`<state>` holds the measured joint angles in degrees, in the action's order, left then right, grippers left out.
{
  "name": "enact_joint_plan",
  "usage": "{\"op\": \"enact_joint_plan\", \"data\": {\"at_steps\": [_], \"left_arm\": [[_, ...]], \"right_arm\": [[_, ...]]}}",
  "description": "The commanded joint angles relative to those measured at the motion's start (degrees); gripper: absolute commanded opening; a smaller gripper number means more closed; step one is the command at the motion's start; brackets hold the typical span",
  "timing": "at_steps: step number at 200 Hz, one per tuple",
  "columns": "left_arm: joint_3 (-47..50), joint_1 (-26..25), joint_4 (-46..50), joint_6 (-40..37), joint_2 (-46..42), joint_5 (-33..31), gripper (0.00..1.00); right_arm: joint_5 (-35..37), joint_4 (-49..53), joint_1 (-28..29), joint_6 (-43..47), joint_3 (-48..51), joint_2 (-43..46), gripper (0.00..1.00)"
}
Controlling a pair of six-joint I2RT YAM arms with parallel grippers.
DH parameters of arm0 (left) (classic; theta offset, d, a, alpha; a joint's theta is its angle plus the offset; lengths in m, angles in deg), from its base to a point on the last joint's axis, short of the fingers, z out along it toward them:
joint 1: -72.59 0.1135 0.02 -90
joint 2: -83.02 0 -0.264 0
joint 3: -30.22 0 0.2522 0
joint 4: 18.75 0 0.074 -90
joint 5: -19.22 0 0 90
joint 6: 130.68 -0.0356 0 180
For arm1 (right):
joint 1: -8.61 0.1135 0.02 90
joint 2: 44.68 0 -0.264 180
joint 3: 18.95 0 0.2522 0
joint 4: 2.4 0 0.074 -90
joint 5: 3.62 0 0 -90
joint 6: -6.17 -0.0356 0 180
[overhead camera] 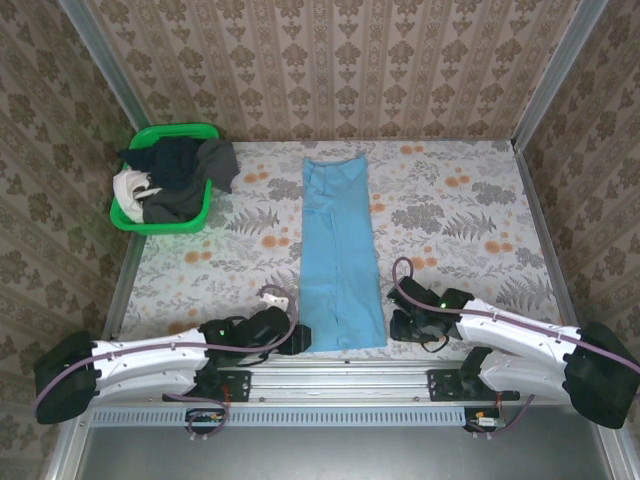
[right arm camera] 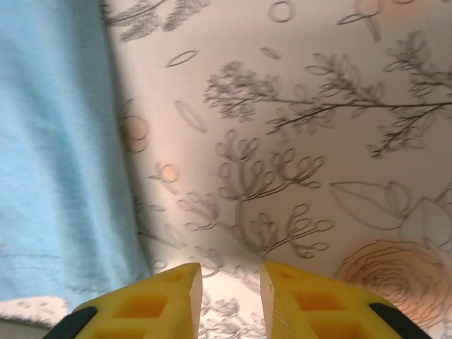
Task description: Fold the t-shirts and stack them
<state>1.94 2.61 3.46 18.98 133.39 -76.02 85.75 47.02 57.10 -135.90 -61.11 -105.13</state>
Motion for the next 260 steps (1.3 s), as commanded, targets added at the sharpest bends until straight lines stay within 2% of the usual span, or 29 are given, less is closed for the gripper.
{"op": "enact_joint_plan", "data": {"at_steps": [1,26,57,73,94,118,147,170,189,216,241,260], "left_arm": [[1.8,-0.2,-2.1,1.0,-0.3,-0.3,0.59],[1.2,-1.4,-5.6,0.9,3.1,0.6,0.60],[0.8,-1.9,-10.5,0.7,10.1,2.7,0.59],[0.8,-1.9,-13.5,0.5,12.1,3.5,0.52],[-0.3,-2.2,-14.6,-0.3,13.3,4.5,0.37],[-1.4,-2.4,-15.1,-1.3,14.0,5.8,0.23],[-1.6,-2.1,-14.1,-2.4,10.9,6.5,0.05],[-3.3,-0.5,-9.0,-4.4,5.2,5.2,0.00],[-6.4,3.1,-2.6,-7.6,2.0,5.4,0.00],[-8.6,13.0,-0.1,-12.1,0.7,10.3,0.00],[-12.2,22.9,-0.9,-17.1,4.3,15.2,0.00],[-16.5,28.9,-1.9,-20.3,10.4,19.7,0.00]], "right_arm": [[-0.7,-2.2,2.9,-2.7,-1.9,1.1,0.36],[-1.3,-7.2,5.1,-4.2,-1.0,-0.6,0.39],[0.0,-8.5,6.2,-5.2,-1.1,-4.4,0.43],[-0.3,-10.2,6.8,-5.5,-0.8,-6.3,0.43],[-1.0,-12.5,8.0,-5.7,-1.2,-8.9,0.42],[-0.5,-11.4,9.2,-5.8,-2.9,-10.7,0.31],[1.6,-7.4,9.3,-5.5,-5.0,-8.2,0.14],[3.8,-2.7,8.8,-4.1,-7.9,-5.7,0.09],[4.7,-0.9,6.4,-2.5,-10.0,-4.5,0.08],[4.1,-0.7,0.5,1.0,-12.0,-4.9,0.08],[3.0,-2.4,-5.9,5.3,-15.9,-7.5,0.08],[0.6,-4.6,-10.8,8.7,-19.9,-12.1,0.08]]}}
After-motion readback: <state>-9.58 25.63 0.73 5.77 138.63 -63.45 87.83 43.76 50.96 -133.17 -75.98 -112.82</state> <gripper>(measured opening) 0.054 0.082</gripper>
